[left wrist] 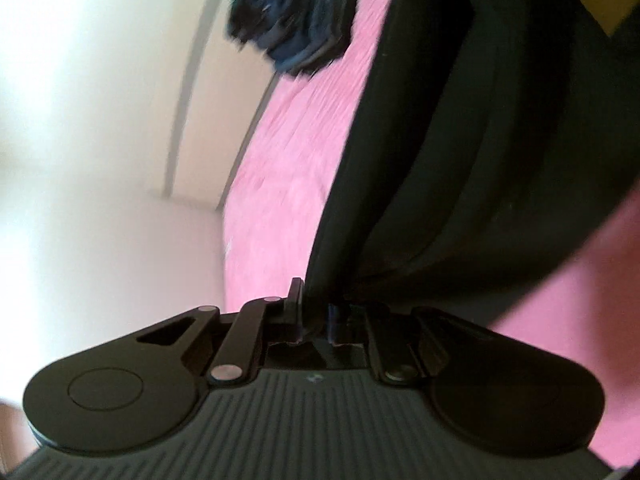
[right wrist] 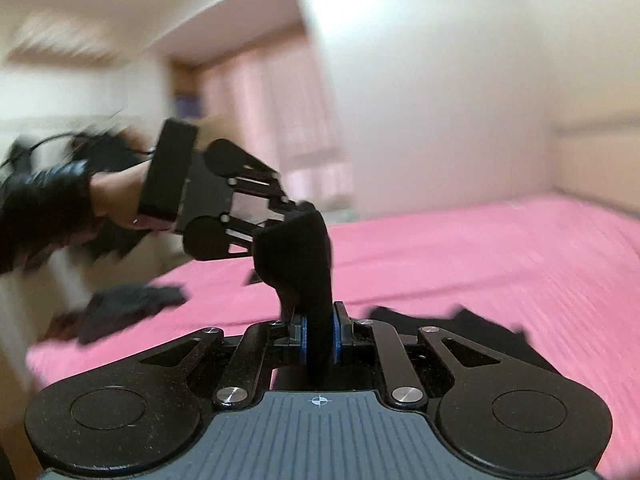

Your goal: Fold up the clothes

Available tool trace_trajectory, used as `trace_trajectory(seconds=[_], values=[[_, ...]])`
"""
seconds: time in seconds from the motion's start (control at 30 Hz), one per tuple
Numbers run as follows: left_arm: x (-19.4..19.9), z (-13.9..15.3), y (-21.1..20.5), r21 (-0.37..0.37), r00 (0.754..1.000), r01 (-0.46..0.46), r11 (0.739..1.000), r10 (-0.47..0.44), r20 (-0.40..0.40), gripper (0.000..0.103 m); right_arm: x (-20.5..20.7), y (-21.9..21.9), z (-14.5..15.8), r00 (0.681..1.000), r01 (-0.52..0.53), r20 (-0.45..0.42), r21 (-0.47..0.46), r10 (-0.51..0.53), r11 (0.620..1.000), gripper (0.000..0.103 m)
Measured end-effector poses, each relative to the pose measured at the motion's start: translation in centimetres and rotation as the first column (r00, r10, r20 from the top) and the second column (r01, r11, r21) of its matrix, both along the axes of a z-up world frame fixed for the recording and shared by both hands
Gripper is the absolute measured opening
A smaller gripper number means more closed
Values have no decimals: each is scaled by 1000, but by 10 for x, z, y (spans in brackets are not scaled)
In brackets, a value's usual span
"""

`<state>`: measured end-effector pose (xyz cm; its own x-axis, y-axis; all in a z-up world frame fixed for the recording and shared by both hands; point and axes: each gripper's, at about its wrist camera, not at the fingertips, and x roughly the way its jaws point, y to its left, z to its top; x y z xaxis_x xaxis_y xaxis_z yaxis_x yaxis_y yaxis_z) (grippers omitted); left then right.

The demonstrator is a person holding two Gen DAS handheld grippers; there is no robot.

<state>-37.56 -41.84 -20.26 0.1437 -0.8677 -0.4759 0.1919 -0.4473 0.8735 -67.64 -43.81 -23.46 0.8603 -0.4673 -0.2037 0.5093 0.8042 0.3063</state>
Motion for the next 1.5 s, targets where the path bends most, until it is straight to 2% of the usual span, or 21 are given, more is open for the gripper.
trace_trajectory(seconds=[0.13, 0.2, 0.33, 0.47, 0.6, 0.63, 0.67, 0.7, 0.73, 0.77, 0.83, 0.9, 1.0, 1.03, 1.07, 1.1, 1.17, 1.27, 1.33, 1.4, 1.5], values=[[-36, -29, -70, 101, 997, 67, 993, -69, 22, 10, -42, -41, -34, 988, 133, 51, 228, -149, 964, 9], [-52, -59, -99, 158, 996, 79, 984, -85, 34, 10, -57, -61, -53, 976, 180, 56, 332, -210, 926, 9], [-67, -122, -144, 228, 992, 77, 971, -96, 75, 10, -82, -88, -88, 952, 243, 54, 473, -303, 847, 9], [-77, -143, -160, 226, 998, 54, 973, -62, 28, 13, -96, -101, -106, 947, 255, 28, 541, -321, 801, 10], [-64, -131, -155, 210, 997, 51, 976, -37, -70, 14, -100, -100, -100, 959, 221, 42, 512, -282, 830, 11], [-59, -125, -154, 214, 994, 43, 976, -20, -112, 15, -101, -100, -98, 960, 205, 62, 505, -272, 838, 16], [-54, -118, -154, 220, 987, 32, 975, 3, -159, 17, -101, -100, -97, 961, 197, 72, 499, -267, 844, 30], [-56, -113, -150, 225, 979, 22, 974, 24, -200, 19, -101, -101, -95, 961, 197, 74, 492, -266, 848, 51], [-57, -107, -148, 229, 969, 11, 973, 45, -241, 26, -100, -101, -93, 961, 196, 76, 485, -265, 852, 56], [-54, -97, -150, 226, 956, -5, 974, 71, -285, 39, -100, -101, -91, 962, 194, 80, 480, -262, 856, 57], [-47, -80, -159, 221, 916, -49, 974, 132, -379, 44, -99, -102, -88, 962, 191, 83, 474, -260, 860, 56], [-35, -63, -163, 225, 852, -89, 970, 191, -488, 44, -96, -107, -89, 961, 190, 86, 483, -262, 855, 56], [-13, -45, -170, 246, 729, -167, 955, 288, -621, 46, -95, -117, -92, 953, 203, 90, 515, -288, 833, 56], [-7, -44, -173, 265, 696, -189, 946, 319, -643, 46, -95, -120, -94, 951, 204, 94, 530, -296, 823, 55], [-2, -45, -172, 285, 669, -209, 936, 349, -656, 46, -94, -124, -95, 949, 207, 92, 543, -303, 813, 31], [3, -47, -172, 303, 645, -225, 926, 375, -665, 46, -93, -128, -95, 947, 213, 84, 555, -309, 804, 15], [9, -53, -165, 321, 625, -246, 915, 403, -669, 46, -90, -139, -91, 950, 205, 80, 570, -303, 795, 14], [16, -61, -148, 318, 602, -272, 908, 418, -680, 46, -96, -144, -60, 954, 202, 108, 454, -279, 868, 13], [19, -63, -139, 309, 582, -284, 908, 419, -697, 46, -104, -145, -54, 949, 228, 108, 419, -298, 879, 12], [20, -68, -135, 310, 562, -290, 905, 423, -711, 46, -111, -146, -70, 941, 271, 58, 454, -332, 849, 12], [19, -76, -137, 320, 562, -297, 900, 435, -703, 46, -115, -146, -112, 935, 297, -13, 571, -354, 765, 12]])
